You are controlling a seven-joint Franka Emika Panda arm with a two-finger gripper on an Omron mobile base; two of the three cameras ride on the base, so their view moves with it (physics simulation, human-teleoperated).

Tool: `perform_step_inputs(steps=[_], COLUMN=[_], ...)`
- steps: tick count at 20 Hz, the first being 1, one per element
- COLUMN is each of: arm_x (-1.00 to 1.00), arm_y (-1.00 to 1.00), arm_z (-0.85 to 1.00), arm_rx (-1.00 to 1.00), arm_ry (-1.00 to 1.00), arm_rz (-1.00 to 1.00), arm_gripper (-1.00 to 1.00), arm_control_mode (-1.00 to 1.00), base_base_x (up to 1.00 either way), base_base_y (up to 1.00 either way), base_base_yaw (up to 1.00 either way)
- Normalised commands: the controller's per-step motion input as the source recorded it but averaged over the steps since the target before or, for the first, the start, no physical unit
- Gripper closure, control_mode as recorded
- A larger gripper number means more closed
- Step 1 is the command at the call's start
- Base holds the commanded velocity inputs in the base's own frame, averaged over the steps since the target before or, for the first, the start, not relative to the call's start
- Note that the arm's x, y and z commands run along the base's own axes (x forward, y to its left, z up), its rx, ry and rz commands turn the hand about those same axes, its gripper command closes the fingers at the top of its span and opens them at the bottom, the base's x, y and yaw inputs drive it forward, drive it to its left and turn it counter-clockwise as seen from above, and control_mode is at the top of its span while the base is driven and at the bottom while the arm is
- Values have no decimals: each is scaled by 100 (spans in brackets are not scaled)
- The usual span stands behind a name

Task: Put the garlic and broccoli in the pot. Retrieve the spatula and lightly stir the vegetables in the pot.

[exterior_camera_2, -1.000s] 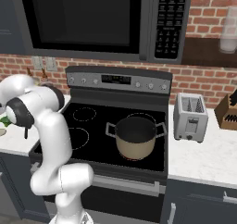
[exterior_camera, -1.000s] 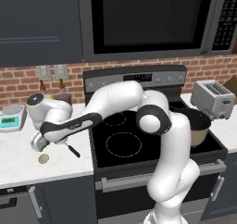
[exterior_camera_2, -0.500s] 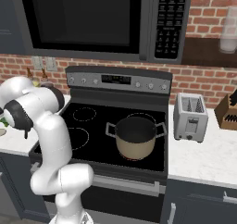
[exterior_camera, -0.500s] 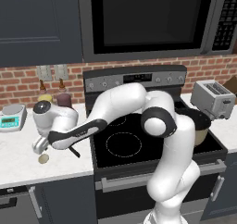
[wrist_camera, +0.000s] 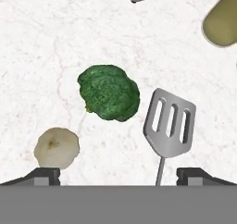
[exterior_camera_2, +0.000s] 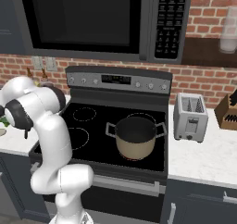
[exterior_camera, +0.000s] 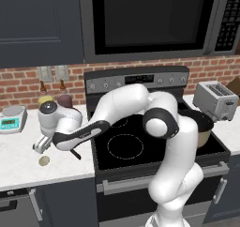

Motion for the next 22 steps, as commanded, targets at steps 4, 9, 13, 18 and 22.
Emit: perform_step_inputs(steps=[4,9,13,18,22], arm_x=[12,1,0,6,11], arm_y=[15,15,23,22,16], arm_z=[-9,-2,0,-3,-19], arm_rx=[0,0,0,0,0], arm_ry=[0,0,0,1,0], arm_rz=[0,0,0,0,0], arm_gripper=[-100,-100,-100,-100,-100], arm_control_mode=[-100,-100,-100,-100,-100], base_base_x=[0,0,0,0,0], base_base_y=[0,0,0,0,0], base_base_yaw=[0,0,0,0,0])
